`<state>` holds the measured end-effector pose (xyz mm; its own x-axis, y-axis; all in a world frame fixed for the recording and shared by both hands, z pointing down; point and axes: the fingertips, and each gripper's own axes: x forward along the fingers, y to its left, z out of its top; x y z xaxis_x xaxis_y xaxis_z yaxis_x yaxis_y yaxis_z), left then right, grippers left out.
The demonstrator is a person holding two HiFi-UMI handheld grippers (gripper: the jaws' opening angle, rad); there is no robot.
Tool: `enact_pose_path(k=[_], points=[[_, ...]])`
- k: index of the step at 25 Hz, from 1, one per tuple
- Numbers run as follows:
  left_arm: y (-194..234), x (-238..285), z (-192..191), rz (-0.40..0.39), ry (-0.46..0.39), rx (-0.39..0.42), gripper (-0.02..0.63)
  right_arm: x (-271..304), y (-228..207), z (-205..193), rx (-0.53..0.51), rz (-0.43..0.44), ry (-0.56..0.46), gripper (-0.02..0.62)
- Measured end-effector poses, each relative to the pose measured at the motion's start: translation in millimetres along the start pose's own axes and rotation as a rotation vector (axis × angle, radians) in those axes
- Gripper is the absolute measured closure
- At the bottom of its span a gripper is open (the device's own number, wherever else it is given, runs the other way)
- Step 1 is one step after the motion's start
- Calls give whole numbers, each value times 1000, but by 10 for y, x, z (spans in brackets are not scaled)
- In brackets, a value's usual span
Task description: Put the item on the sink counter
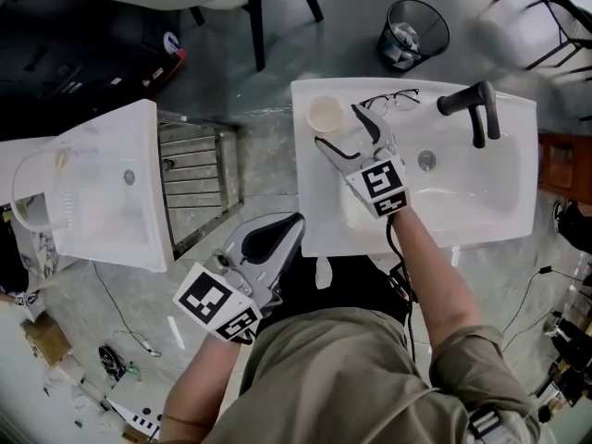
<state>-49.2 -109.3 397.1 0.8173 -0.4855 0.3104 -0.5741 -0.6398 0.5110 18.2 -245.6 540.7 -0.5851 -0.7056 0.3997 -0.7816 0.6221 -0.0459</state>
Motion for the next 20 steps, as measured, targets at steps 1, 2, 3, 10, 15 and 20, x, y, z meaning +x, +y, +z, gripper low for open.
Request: enact_pose_path(k=[1, 2, 3, 10, 15, 20], points=[[-19, 1, 6, -7, -1, 4, 600, -48, -6, -3, 4, -9, 2, 227], [-36, 0, 14, -14, -2, 7, 600, -95, -12, -5, 9, -18, 2, 227], [-52, -2, 24, -20, -3, 10, 600, -142, -16, -4, 15, -27, 3, 227], [-178, -48, 98, -65, -8, 36, 600, -504, 56, 95, 39, -79, -1, 232], [-276, -61, 141, -99, -13, 58, 600, -805, 129, 302, 60, -114, -50, 276], [-375, -55, 189, -132, -16, 79, 600, -1128, 222, 539, 69, -137, -98, 350]])
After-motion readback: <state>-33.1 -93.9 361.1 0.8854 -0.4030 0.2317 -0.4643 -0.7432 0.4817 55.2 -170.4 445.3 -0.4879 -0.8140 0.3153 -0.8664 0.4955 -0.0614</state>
